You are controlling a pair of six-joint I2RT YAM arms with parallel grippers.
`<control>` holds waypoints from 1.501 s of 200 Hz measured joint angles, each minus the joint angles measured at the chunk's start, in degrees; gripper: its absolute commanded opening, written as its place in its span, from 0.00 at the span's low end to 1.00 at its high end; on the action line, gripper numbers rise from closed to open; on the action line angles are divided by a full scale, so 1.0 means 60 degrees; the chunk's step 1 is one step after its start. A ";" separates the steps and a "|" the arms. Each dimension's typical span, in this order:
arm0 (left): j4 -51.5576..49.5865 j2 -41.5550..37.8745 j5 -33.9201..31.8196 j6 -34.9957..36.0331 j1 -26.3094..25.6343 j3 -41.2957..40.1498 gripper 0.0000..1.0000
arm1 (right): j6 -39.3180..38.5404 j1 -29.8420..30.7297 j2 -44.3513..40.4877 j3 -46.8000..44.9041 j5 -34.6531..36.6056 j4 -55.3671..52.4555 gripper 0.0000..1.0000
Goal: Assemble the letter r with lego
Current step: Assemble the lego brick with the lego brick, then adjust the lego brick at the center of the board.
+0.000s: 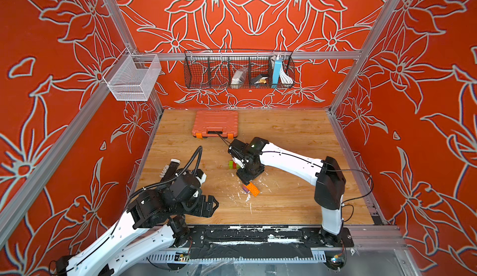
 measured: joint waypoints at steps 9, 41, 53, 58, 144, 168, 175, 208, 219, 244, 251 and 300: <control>-0.0004 0.0000 0.0000 -0.0004 0.0000 0.0000 0.95 | 0.0033 0.0000 -0.0011 -0.0102 -0.0073 0.0033 0.72; 0.0000 -0.0004 -0.0011 -0.0040 0.0000 0.0000 0.95 | 0.0033 0.0000 0.0047 -0.0506 -0.0266 0.0226 0.75; -0.0004 -0.0004 -0.0011 -0.0047 0.0000 0.0000 0.95 | 0.0036 0.0000 0.0102 -0.0623 -0.0302 0.0306 0.75; -0.0004 -0.0004 -0.0015 -0.0058 0.0000 0.0000 0.95 | 0.0036 0.0000 0.0135 -0.0667 -0.0321 0.0339 0.75; -0.0007 -0.0004 -0.0025 -0.0109 0.0000 0.0000 0.95 | -0.0011 0.0000 0.1093 -0.0856 -0.0790 0.1089 0.66; -0.0015 -0.0004 -0.0025 -0.0109 0.0000 0.0000 0.95 | 0.0015 -0.0004 0.1166 -0.1016 -0.0976 0.1388 0.62; -0.0015 -0.0004 -0.0025 -0.0109 0.0000 0.0000 0.95 | 0.0022 -0.0004 0.1166 -0.1096 -0.1031 0.1483 0.60; -0.0029 0.0000 -0.0025 -0.0109 0.0000 0.0000 0.95 | 0.0138 -0.0091 0.1166 -0.1566 -0.1413 0.1971 0.45; -0.0033 0.0007 -0.0025 -0.0109 0.0000 0.0000 0.95 | 0.0211 -0.0153 0.1162 -0.1723 -0.1610 0.2167 0.38; -0.0036 0.0018 -0.0022 -0.0109 0.0000 0.0000 0.95 | 0.0299 -0.0382 0.1013 -0.2033 -0.2091 0.2612 0.26; -0.0036 0.0029 -0.0025 -0.0109 0.0000 0.0000 0.95 | 0.0328 -0.0455 0.0940 -0.2171 -0.2280 0.2787 0.25; -0.0055 0.0146 -0.0022 -0.0109 0.0000 0.0000 0.95 | 0.0849 -0.0896 0.0270 -0.3570 -0.3945 0.4856 0.37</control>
